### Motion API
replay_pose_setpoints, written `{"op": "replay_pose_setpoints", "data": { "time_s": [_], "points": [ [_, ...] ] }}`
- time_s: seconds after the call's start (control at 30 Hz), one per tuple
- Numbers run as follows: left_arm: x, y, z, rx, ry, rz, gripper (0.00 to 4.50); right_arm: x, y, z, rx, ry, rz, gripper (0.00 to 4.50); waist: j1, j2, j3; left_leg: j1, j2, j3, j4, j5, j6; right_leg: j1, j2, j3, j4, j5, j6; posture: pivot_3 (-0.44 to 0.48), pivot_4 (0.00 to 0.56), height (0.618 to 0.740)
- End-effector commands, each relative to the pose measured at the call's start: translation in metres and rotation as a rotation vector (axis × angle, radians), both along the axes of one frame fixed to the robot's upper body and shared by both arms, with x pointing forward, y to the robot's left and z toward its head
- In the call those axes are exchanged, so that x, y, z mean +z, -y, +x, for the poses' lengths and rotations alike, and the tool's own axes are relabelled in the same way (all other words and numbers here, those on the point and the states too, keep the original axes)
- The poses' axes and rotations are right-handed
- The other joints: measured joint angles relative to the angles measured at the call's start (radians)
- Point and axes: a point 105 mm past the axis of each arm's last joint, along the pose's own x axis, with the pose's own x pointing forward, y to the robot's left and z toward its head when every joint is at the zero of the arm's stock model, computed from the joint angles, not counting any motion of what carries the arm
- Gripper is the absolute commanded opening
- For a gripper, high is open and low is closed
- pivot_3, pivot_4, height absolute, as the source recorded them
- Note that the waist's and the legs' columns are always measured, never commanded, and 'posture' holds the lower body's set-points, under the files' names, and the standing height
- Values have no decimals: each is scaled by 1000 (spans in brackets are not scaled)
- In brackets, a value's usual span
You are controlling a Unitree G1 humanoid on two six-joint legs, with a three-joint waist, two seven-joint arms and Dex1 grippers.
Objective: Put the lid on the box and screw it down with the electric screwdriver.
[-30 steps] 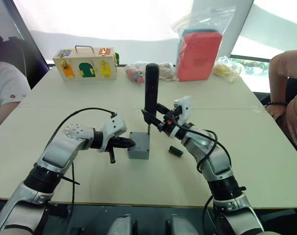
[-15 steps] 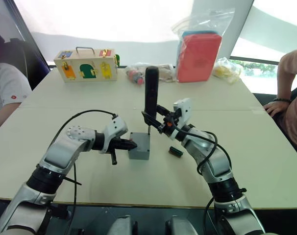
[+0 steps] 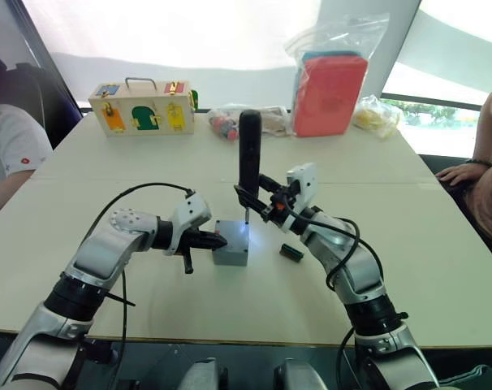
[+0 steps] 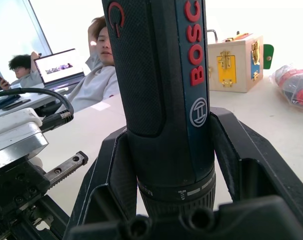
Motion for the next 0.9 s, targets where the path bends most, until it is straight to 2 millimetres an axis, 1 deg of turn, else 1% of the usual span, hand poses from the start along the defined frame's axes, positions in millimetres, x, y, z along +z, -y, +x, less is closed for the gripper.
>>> {"op": "replay_pose_setpoints", "data": {
  "time_s": [0.03, 0.1, 0.17, 0.2, 0.23, 0.27, 0.33, 0.37, 0.4, 0.43, 0.47, 0.5, 0.57, 0.6, 0.63, 0.67, 0.73, 0.77, 0.8, 0.83, 0.87, 0.9],
  "points": [
    [-15, -5, 0, 25, -41, 40, 0, -74, 21, 2, -76, -244, -160, 1793, 0, 0, 0, 0, 0, 0, 0, 0, 0, 0, 0, 0, 0, 0, 0, 0, 150, 738],
    [-16, -5, 0, 25, -41, 42, 0, -72, 22, 3, -80, -240, -153, 1793, 1, 1, 1, 0, 0, 0, -1, 0, 0, 0, 0, 0, -1, 0, 0, 0, 150, 738],
    [-18, -5, 1, 27, -41, 39, 0, -65, 23, 4, -82, -216, -136, 1793, 1, 1, 1, 0, 0, 0, -1, 0, 0, 0, 0, 0, -1, 0, 0, 0, 150, 738],
    [-18, -5, 2, 36, -46, 28, 0, -31, 24, 7, -75, -137, -49, 1793, 1, 1, 1, 0, 0, 0, -1, 0, 0, 0, -1, 0, -1, 0, 0, 0, 150, 738],
    [-18, -6, 3, 42, -50, 19, 0, -7, 25, 7, -67, -78, 13, 1793, 2, 0, 3, 0, 0, 0, -1, 0, 0, 0, -1, 0, -1, 0, 0, 0, 150, 738],
    [-17, -7, 4, 48, -53, 9, 0, 18, 25, 2, -29, -5, 46, 1793, 2, 0, 7, -1, 0, 0, -1, 0, 0, 0, -1, 0, -1, 0, 0, 0, 150, 738],
    [-15, -8, 6, 55, -56, -9, 0, 46, 25, -5, 19, 70, 55, 1793, 3, 4, 19, -4, 0, 2, -1, 0, 0, -2, -3, -1, -1, 0, 0, 0, 150, 738],
    [-13, -8, 7, 58, -56, -17, 0, 55, 27, -7, 30, 88, 52, 1793, 2, 5, 23, -6, 0, 3, 0, 0, 0, -3, -4, -1, -1, 0, 0, 0, 150, 738],
    [-11, -9, 9, 64, -54, -29, 0, 71, 28, -9, 44, 107, 65, 1793, 1, 5, 25, -8, 0, 3, 0, 0, 1, -3, -4, -1, -1, 0, 0, 0, 150, 738],
    [-9, -10, 10, 68, -53, -38, 0, 81, 30, -11, 56, 118, 73, 1793, 1, 5, 27, -11, 0, 3, 0, 1, 1, -5, -4, -1, -1, 0, 1, 0, 150, 738],
    [-5, -12, 13, 75, -49, -54, 0, 100, 32, -12, 64, 139, 90, 1793, 1, 5, 28, -19, 0, 3, 1, 1, 0, -12, -4, -2, 1, 2, 3, 0, 150, 738],
    [-2, -13, 14, 79, -47, -66, 0, 112, 34, -13, 70, 151, 100, 1793, 1, 6, 28, -26, 0, 3, 2, 3, -2, -20, -4, -2, 2, 4, 7, 0, 150, 738],
    [17, -14, 21, 88, -28, -147, 0, 149, 45, -10, 54, 160, 145, 1793, -1, 7, 32, -35, 0, 3, 5, 3, -4, -30, -4, -4, 6, 6, 10, 0, 150, 738],
    [23, -14, 22, 89, -22, -174, 0, 158, 49, -10, 51, 154, 159, 1793, -1, 8, 38, -39, 0, 3, 7, 4, -4, -35, -4, -5, 10, 6, 10, 0, 150, 738],
    [27, -14, 23, 89, -20, -190, 0, 164, 51, -10, 51, 146, 166, 1793, -1, 8, 45, -41, 0, 3, 9, 4, -4, -37, -4, -5, 13, 6, 10, 0, 150, 738],
    [27, -13, 24, 89, -21, -195, 0, 165, 52, -10, 50, 136, 168, 1793, -1, 7, 45, -46, 0, 2, 12, 4, -5, -42, -4, -6, 16, 6, 10, 0, 150, 738],
    [51, -5, 21, 37, 17, -243, 0, 168, 72, 2, 9, -44, 201, 1793, -2, 6, 47, -47, 0, 0, 12, 6, -8, -42, -3, -8, 16, 6, 10, 0, 150, 738],
    [59, -2, 20, 14, 32, -258, 0, 170, 80, 3, 0, -101, 216, 1793, -2, 6, 50, -48, 0, 0, 12, 7, -10, -42, -3, -8, 16, 6, 10, 0, 150, 738],
    [66, 2, 15, -18, 45, -259, 0, 167, 91, 7, -44, -167, 195, 1793, -2, 3, 52, -49, 0, 0, 13, 7, -10, -43, -4, -8, 16, 6, 10, 0, 150, 738],
    [68, 5, 10, -49, 53, -245, 0, 158, 102, 9, -94, -225, 136, 1793, 0, 2, 55, -50, 0, 0, 13, 7, -9, -43, -4, -9, 16, 6, 10, 0, 150, 738],
    [68, 8, 3, -83, 55, -228, 0, 147, 112, 8, -135, -283, 72, 1793, 1, 2, 55, -51, 0, 0, 14, 6, -7, -43, -4, -9, 16, 6, 10, 0, 150, 738],
    [67, 11, -4, -120, 54, -212, 0, 132, 123, 5, -162, -383, 21, 1793, 1, 3, 57, -52, -1, 0, 14, 6, -7, -43, -5, -9, 15, 6, 10, 0, 150, 738]
  ]
}}
